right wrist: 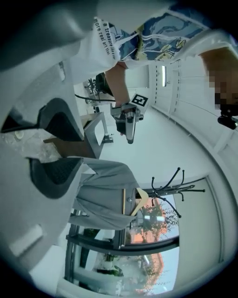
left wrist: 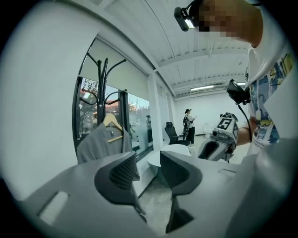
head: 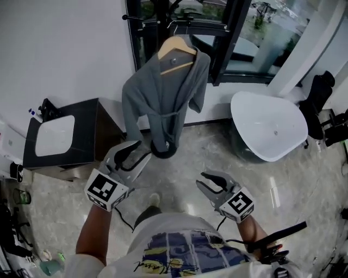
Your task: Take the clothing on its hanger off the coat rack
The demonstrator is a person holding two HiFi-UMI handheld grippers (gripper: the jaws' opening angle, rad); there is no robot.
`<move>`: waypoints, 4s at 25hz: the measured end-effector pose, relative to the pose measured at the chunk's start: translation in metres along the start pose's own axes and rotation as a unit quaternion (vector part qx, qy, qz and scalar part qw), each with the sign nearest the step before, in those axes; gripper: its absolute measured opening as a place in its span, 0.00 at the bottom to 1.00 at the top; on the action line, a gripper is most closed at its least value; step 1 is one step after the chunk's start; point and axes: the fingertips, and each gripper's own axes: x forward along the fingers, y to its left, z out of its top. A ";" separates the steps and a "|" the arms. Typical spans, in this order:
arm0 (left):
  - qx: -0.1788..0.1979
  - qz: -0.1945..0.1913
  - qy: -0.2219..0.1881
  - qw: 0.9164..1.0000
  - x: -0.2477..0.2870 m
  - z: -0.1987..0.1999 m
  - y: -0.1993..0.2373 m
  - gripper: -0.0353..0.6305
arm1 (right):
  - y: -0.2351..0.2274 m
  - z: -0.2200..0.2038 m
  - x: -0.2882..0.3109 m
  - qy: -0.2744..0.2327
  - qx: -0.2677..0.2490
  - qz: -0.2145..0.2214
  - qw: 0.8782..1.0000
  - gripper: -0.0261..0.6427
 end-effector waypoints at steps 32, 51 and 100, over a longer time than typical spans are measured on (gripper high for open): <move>0.057 -0.147 0.211 0.965 0.223 -0.009 0.220 0.52 | -0.018 -0.003 0.045 0.018 0.113 -0.199 0.973 0.20; 0.000 -0.181 0.210 0.961 0.219 -0.005 0.222 0.06 | -0.013 -0.017 0.060 0.022 0.138 -0.178 0.974 0.20; 0.042 -0.175 0.196 0.964 0.201 0.062 0.122 0.05 | -0.012 -0.049 -0.045 0.019 0.127 -0.177 0.976 0.20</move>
